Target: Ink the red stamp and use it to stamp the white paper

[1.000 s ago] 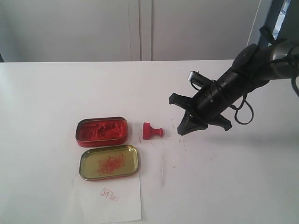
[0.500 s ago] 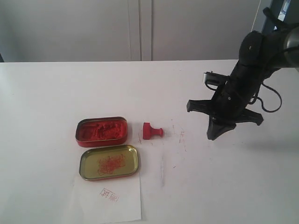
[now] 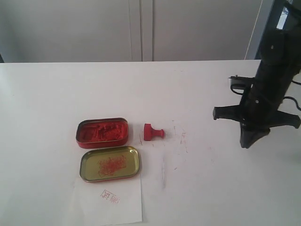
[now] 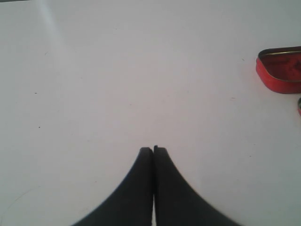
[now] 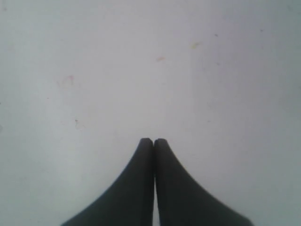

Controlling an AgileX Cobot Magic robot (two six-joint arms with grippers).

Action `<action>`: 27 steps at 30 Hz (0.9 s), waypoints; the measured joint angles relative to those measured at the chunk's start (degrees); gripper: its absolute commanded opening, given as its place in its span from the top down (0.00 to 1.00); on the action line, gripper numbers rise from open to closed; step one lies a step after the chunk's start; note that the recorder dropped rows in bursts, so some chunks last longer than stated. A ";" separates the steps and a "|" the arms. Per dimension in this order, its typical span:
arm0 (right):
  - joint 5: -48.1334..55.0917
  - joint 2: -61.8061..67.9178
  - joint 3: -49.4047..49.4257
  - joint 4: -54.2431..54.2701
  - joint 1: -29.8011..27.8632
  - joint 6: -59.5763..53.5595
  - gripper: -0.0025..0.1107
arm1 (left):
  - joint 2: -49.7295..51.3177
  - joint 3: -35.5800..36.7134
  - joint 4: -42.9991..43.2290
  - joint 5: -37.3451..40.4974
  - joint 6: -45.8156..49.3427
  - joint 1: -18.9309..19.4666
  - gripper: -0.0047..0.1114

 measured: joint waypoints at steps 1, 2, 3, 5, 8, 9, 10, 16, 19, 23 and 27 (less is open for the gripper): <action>0.00 -1.08 1.27 0.00 -1.61 0.00 0.98 | 0.00 0.00 0.00 0.00 0.00 0.00 0.96; 0.00 -2.40 2.64 -0.12 -3.30 0.00 0.98 | 0.00 0.00 0.00 0.00 0.00 0.00 0.96; -0.13 -3.33 3.86 -0.24 -4.41 -0.10 0.98 | 0.00 0.00 0.00 0.00 0.00 0.00 0.96; -0.52 -5.38 6.08 -0.38 -6.77 -0.21 0.98 | 0.00 0.00 0.00 0.00 0.00 0.00 0.96; -1.02 -7.72 8.44 -0.63 -9.32 -0.29 0.98 | 0.00 0.00 0.00 0.00 0.00 0.00 0.96; -1.27 -8.56 9.23 -0.75 -10.19 -0.29 0.98 | 0.00 0.00 0.00 0.00 0.00 0.00 0.96; -1.39 -9.42 10.00 -0.87 -11.04 -0.29 0.98 | 0.00 0.00 0.00 0.00 0.00 0.00 0.96; -3.00 -16.05 15.75 -2.52 -14.70 -0.34 0.98 | 0.00 0.00 0.00 0.00 0.00 0.00 0.96; -4.57 -20.33 18.94 -3.10 -14.98 -0.34 0.98 | 0.00 0.00 0.00 0.00 0.00 0.00 0.96; -6.96 -28.33 24.11 -4.27 -14.98 -0.34 0.98 | 0.00 0.00 0.00 0.00 0.00 0.00 0.96; -8.79 -35.21 27.60 -5.38 -14.98 -0.34 0.98 | 0.00 0.00 0.00 0.00 0.00 0.00 0.96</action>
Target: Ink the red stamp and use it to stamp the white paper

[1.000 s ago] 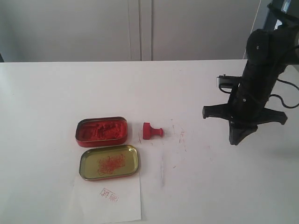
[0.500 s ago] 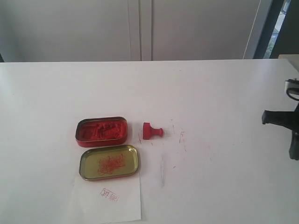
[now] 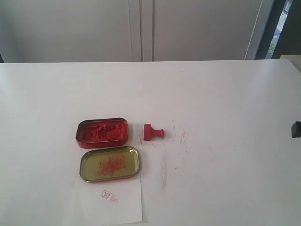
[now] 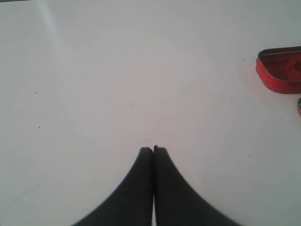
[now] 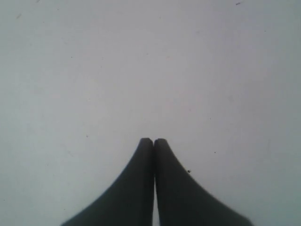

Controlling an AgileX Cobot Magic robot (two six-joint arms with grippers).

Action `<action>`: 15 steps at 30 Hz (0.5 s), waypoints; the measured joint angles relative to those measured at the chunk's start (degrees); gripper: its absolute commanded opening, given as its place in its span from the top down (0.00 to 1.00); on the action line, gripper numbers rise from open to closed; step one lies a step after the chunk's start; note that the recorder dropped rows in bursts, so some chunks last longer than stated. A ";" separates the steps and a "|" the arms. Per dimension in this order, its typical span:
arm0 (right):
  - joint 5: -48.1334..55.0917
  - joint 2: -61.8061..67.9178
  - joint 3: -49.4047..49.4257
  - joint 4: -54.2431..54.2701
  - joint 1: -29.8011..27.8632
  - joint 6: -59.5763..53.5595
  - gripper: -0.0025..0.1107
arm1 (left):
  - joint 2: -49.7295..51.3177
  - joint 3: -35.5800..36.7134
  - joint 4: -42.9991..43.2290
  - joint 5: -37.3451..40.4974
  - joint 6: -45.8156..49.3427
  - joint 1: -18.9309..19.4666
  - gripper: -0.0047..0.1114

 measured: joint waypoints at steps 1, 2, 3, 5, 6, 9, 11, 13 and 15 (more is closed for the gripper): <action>-0.41 -1.84 0.74 -0.24 0.00 0.00 0.98 | 0.00 0.00 0.00 0.00 0.00 0.00 0.96; -0.52 -3.65 1.27 -0.49 0.00 0.00 0.98 | 0.00 0.00 0.00 0.00 0.00 0.00 0.96; -0.65 -5.44 1.89 -0.75 0.00 0.00 0.98 | 0.00 0.00 0.00 0.00 0.00 0.00 0.96; -0.80 -8.77 2.85 -1.30 0.00 0.00 0.98 | 0.00 0.00 0.00 0.00 0.00 0.00 0.96; -1.02 -10.67 3.26 -1.71 0.00 0.00 0.98 | 0.00 0.00 0.00 0.00 0.00 0.00 0.96; -1.24 -16.26 4.80 -2.56 0.00 0.00 0.98 | 0.00 0.00 0.00 0.00 0.00 0.00 0.96; -1.24 -20.42 5.68 -3.46 0.00 0.00 0.98 | 0.00 0.00 0.00 0.00 0.00 0.00 0.96; -1.24 -24.25 6.27 -3.84 0.00 0.00 0.98 | 0.00 0.00 0.00 0.00 0.00 0.00 0.96; -1.24 -28.58 7.02 -4.11 0.00 0.00 0.98 | 0.00 0.00 0.00 0.00 0.00 0.00 0.96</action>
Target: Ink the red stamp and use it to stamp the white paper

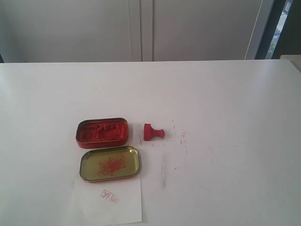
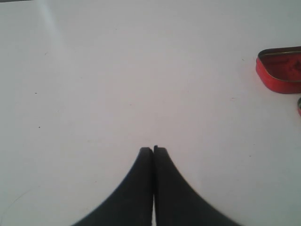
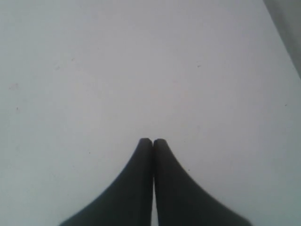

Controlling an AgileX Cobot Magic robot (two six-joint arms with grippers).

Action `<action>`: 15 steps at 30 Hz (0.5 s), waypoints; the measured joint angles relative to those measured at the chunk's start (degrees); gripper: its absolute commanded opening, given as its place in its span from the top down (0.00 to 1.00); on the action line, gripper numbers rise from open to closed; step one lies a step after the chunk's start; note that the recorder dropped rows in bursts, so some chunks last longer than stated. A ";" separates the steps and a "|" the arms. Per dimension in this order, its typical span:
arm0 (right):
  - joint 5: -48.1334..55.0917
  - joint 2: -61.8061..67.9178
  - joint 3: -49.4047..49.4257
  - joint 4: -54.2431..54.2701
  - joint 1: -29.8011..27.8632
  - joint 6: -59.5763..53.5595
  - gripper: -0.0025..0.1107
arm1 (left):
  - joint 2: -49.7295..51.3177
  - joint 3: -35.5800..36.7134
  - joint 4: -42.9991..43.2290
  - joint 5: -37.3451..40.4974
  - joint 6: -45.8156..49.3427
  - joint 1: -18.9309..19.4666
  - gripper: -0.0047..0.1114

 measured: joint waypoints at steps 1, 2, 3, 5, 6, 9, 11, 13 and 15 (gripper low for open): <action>0.00 -2.13 0.41 -0.12 0.00 0.00 0.98 | 0.00 0.00 0.00 0.00 0.00 0.00 0.96; 0.00 -4.26 0.68 -0.14 0.00 0.00 0.98 | 0.00 0.00 0.00 0.00 0.00 0.00 0.96; -0.11 -6.02 0.92 -0.23 0.00 0.00 0.98 | 0.00 0.00 0.00 0.00 0.00 0.00 0.96; -0.45 -10.18 1.58 -0.58 0.00 0.00 0.98 | 0.00 0.00 0.00 0.00 0.00 0.00 0.96; -0.81 -11.78 1.91 -0.75 0.00 0.00 0.98 | 0.00 0.00 0.00 0.00 0.00 0.00 0.96; -3.38 -17.46 3.61 -0.91 0.00 0.00 0.98 | 0.00 0.00 0.00 0.00 0.00 0.00 0.96; -6.40 -20.66 5.17 -1.03 0.00 0.00 0.98 | 0.00 0.00 0.00 0.00 0.00 0.00 0.96; -10.12 -22.86 6.67 -1.27 0.00 0.00 0.98 | 0.00 0.00 0.00 0.00 0.00 0.00 0.96; -13.29 -24.26 8.05 -1.38 0.00 0.00 0.98 | 0.00 0.00 0.00 0.00 0.00 0.00 0.96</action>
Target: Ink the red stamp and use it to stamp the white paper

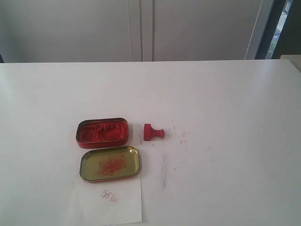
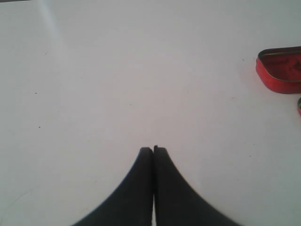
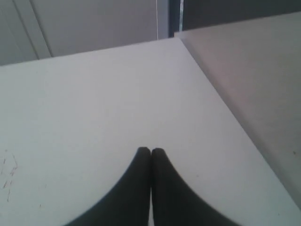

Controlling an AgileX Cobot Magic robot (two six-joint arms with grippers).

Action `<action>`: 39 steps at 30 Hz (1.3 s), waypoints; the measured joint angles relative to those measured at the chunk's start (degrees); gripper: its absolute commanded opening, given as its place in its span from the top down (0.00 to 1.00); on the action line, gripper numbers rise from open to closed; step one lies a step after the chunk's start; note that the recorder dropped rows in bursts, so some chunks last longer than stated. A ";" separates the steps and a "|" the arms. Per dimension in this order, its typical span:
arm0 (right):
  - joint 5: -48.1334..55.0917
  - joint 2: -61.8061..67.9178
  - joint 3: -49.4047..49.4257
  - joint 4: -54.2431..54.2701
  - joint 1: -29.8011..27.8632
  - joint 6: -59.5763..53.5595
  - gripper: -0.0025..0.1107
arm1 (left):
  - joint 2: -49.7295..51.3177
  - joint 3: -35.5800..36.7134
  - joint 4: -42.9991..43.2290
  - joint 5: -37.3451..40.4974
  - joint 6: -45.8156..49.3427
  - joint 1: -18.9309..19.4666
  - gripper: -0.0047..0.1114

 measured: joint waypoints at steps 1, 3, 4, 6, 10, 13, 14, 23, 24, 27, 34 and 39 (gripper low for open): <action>-1.39 -0.42 0.45 -0.24 0.00 0.00 0.98 | 0.00 0.00 0.00 0.00 0.00 0.00 0.96; -3.17 -0.71 1.05 -0.34 0.00 0.00 0.98 | 0.00 0.00 0.00 0.00 0.00 0.00 0.96; -3.50 -0.71 1.19 -0.34 0.00 0.00 0.98 | 0.00 0.00 0.00 0.00 0.00 0.00 0.96; -3.79 -0.71 1.28 -0.48 0.00 0.00 0.98 | 0.00 0.00 0.00 0.00 0.00 0.00 0.96; -4.08 -0.71 1.46 -0.48 0.00 0.00 0.98 | 0.00 0.00 0.00 0.00 0.00 0.00 0.96; -4.18 -0.71 1.46 -0.48 0.00 0.00 0.98 | 0.00 0.00 0.00 0.00 0.00 0.00 0.96; -4.18 -0.71 1.46 -0.48 0.00 0.00 0.98 | 0.00 0.00 0.00 0.00 0.00 0.00 0.96; -4.18 -0.71 1.46 -0.48 0.00 0.00 0.98 | 0.00 0.00 0.00 0.00 0.00 0.00 0.96; -4.18 -0.71 1.46 -0.48 0.00 0.00 0.98 | 0.00 0.00 0.00 0.00 0.00 0.00 0.96; -4.18 -0.71 1.46 -0.48 0.00 0.00 0.98 | 0.00 0.00 0.00 0.00 0.00 0.00 0.96; -4.18 -2.67 1.46 -0.48 0.00 0.00 0.98 | 0.00 0.00 0.00 0.00 0.00 0.00 0.96; -4.18 -8.43 1.46 -0.48 0.00 0.00 0.98 | 0.00 0.00 0.00 0.00 0.00 0.00 0.96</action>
